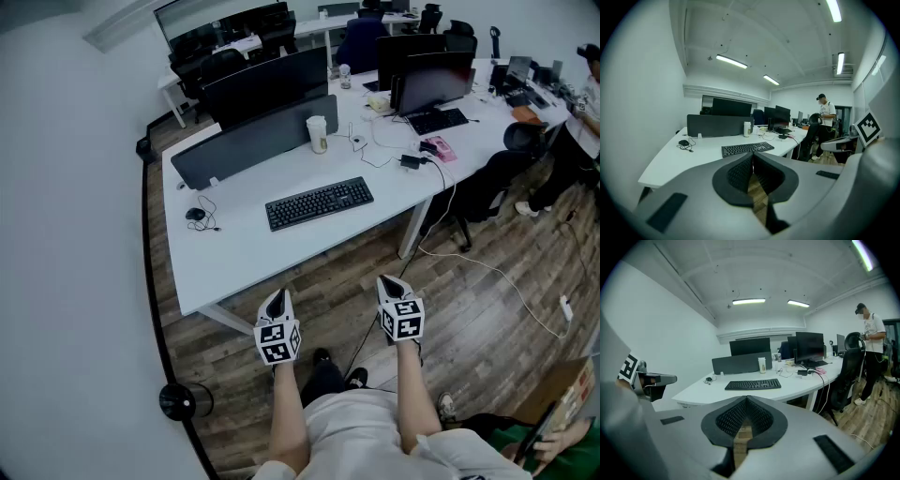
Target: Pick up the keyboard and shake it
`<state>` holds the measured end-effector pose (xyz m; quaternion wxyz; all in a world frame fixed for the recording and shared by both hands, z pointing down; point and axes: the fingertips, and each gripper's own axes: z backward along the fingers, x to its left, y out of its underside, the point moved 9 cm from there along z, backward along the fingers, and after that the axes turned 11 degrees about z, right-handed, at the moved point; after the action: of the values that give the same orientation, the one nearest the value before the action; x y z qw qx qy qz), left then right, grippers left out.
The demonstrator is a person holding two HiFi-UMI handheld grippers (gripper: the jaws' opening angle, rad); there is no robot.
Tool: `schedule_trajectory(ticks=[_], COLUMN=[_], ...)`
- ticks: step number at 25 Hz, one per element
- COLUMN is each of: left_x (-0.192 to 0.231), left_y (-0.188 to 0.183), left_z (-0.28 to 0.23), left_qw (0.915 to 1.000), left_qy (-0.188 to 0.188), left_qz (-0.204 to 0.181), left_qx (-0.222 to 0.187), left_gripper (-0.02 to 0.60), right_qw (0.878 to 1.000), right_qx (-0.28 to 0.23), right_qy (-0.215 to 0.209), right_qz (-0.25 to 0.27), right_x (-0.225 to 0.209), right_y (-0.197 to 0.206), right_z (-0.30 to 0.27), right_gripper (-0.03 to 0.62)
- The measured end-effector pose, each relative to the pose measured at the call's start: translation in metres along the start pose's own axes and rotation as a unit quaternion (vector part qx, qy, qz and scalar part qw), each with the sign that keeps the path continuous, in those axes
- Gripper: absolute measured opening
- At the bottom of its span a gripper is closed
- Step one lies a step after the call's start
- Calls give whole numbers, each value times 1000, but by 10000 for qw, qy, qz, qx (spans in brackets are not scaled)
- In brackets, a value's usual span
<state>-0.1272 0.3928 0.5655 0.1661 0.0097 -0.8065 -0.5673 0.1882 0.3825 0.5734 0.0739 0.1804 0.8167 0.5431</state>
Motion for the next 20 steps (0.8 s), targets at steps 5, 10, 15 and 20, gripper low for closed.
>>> schedule_trajectory(ticks=[5, 10, 15, 20], left_x=[-2, -5, -5, 6], left_y=[0, -3, -5, -8], left_z=[-9, -15, -20, -35], left_qw=[10000, 9999, 10000, 9999], left_qy=[75, 97, 52, -106], left_qz=[29, 28, -42, -95], left_qx=[52, 44, 10, -9], left_gripper=[15, 15, 15, 15], right_qw=[10000, 10000, 9999, 9996], right_qx=[24, -4, -99, -149], right_qy=[-11, 8, 38, 166], right_qz=[-6, -52, -115, -152], right_x=[-4, -11, -22, -36], right_y=[1, 0, 0, 1], right_z=[-5, -6, -10, -28], right_gripper=[38, 40, 40, 40])
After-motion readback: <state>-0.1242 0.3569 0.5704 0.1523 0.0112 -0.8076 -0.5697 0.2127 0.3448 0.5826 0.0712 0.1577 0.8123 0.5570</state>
